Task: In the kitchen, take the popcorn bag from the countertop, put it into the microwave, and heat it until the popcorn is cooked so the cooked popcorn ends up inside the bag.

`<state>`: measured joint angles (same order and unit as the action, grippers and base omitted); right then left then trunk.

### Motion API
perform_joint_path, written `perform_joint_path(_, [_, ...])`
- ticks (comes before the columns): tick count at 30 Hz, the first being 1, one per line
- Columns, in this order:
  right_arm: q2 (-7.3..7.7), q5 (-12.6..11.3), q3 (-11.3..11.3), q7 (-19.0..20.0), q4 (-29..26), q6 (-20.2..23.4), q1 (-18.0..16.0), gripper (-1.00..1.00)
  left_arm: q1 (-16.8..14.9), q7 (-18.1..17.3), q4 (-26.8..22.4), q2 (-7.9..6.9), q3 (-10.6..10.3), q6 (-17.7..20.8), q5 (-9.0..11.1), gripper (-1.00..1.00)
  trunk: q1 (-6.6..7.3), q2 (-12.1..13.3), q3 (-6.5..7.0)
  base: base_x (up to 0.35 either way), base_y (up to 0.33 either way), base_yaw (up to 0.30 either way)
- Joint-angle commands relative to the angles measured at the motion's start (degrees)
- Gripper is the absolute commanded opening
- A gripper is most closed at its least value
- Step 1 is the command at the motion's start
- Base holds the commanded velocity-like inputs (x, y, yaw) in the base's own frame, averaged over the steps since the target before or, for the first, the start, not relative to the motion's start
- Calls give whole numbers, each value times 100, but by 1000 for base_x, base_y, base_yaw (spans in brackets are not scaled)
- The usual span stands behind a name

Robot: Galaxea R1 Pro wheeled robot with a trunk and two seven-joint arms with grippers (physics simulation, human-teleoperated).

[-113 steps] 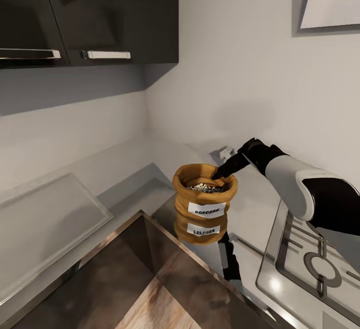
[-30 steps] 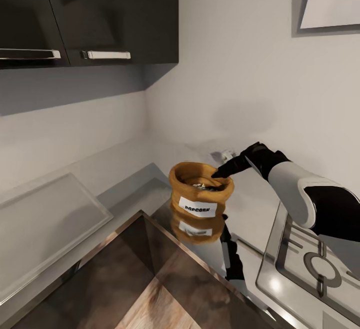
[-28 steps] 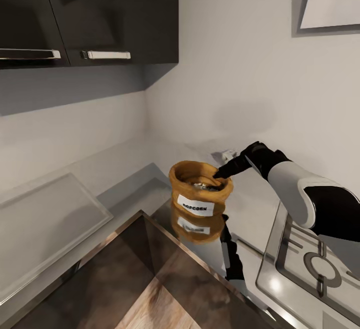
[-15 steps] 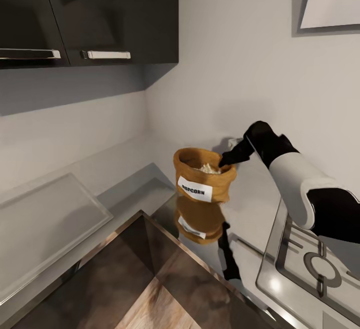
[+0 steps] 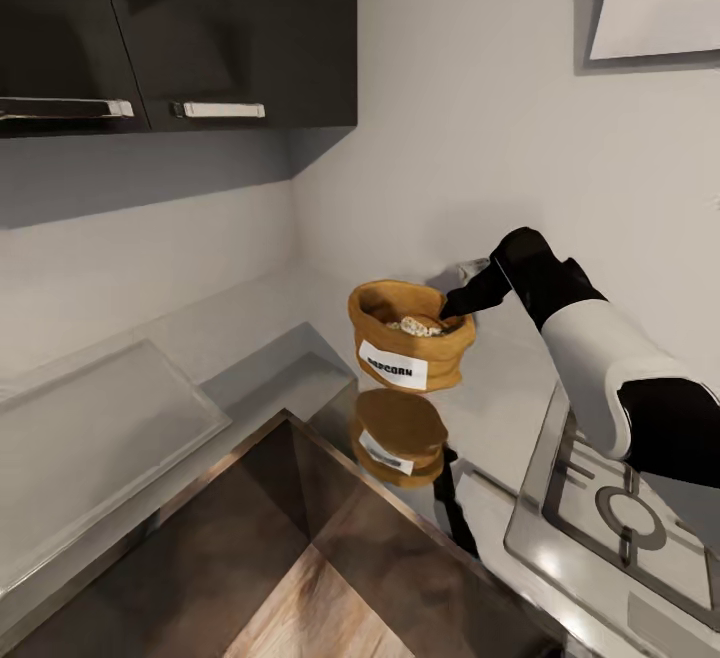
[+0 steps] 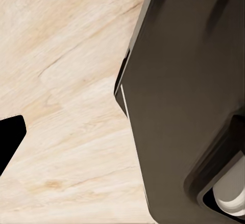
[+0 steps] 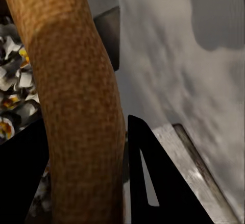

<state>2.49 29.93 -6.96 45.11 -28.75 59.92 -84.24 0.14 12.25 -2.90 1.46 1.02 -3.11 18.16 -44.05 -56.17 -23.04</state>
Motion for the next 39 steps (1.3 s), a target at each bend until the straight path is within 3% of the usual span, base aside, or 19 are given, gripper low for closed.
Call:
perform_joint_path(1, [6,48,-26,52,-11,8,-4,-100,1,14,-8,9,4,-14,22,100,3,-4,-6,-343,0,0])
perform_joint_path(13, [74,55,-13,33,-538,8,-4,-100,3,14,-8,12,-5,-15,21,100,3,-4,-6,-346,0,0])
perform_joint_path(15, [76,160,-10,32,-542,8,-2,-100,2,14,-8,12,-5,-15,21,100,3,-4,-6,-346,0,0])
perform_joint_path(19, [76,342,-3,33,-470,8,-3,-100,2,14,-8,12,-4,-14,21,100,3,-4,-6,-346,0,0])
perform_joint_path(30, [76,331,2,61,-426,8,-4,-100,3,14,-8,12,-5,-15,21,100,3,-4,-6,-346,0,0])
perform_joint_path(39, [58,316,11,54,24,8,-3,-100,2,14,-8,3,4,-15,21,100,3,-4,-6,-346,0,0])
